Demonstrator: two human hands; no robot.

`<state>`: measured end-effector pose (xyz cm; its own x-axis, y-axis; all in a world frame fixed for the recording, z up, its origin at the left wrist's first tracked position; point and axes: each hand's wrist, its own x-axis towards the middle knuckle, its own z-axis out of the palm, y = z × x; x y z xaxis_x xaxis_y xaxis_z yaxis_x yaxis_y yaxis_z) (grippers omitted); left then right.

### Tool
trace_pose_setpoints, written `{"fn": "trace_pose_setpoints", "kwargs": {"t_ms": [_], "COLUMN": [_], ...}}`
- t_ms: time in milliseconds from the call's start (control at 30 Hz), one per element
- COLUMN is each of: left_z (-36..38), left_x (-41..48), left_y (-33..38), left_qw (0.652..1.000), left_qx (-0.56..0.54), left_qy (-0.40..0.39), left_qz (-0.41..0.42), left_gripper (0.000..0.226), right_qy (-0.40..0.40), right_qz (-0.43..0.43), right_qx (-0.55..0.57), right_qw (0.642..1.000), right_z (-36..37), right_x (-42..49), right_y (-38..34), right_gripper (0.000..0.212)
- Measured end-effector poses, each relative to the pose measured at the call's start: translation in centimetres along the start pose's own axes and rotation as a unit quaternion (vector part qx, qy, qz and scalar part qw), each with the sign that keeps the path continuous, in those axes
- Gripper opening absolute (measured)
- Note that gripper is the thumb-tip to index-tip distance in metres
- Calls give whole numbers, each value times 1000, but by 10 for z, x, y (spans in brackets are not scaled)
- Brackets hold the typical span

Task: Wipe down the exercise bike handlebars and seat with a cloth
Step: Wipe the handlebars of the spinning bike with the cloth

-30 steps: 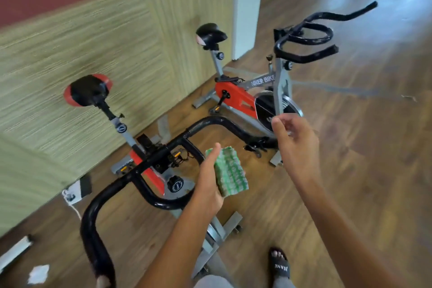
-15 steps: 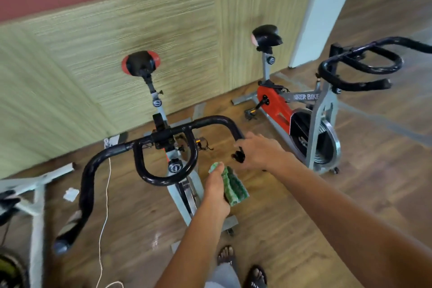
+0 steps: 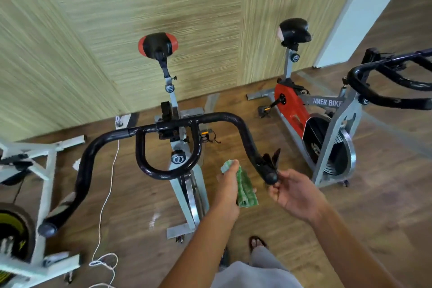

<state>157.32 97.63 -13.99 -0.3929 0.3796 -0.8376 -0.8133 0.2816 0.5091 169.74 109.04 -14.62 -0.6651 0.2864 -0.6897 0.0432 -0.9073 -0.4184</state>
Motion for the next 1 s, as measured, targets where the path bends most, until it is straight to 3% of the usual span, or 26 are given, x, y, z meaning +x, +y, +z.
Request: {"fn": "trace_pose_setpoints", "kwargs": {"t_ms": [67,167,300,400,600,733,1000], "left_z": [10,30,59,67,66,67,65], "left_x": [2,-4,-10,9,-9,11,39], "left_y": [1,5,21,29,-3,13,28], "left_qw": [1000,999,995,992,994,995,982], "left_qx": [23,38,84,92,63,83,157], "left_qy": [-2,7,46,81,85,63,74], "left_qz": [0,0,32,25,-8,3,70], "left_gripper": [51,50,52,56,57,48,36], "right_qy": [-26,-53,24,76,36,-32,6], "right_qz": [31,58,20,-38,-82,-74,-54], "right_qx": [33,-63,-283,-384,-457,-515,-479], "right_qw": [999,995,959,920,885,854,876], "right_z": [-7,-15,-23,-8,36,47,32], "right_x": [8,10,19,33,58,51,38], "right_y": [6,-12,-56,-82,-87,-73,-57], "right_gripper": [23,21,11,13,12,24,34]}}
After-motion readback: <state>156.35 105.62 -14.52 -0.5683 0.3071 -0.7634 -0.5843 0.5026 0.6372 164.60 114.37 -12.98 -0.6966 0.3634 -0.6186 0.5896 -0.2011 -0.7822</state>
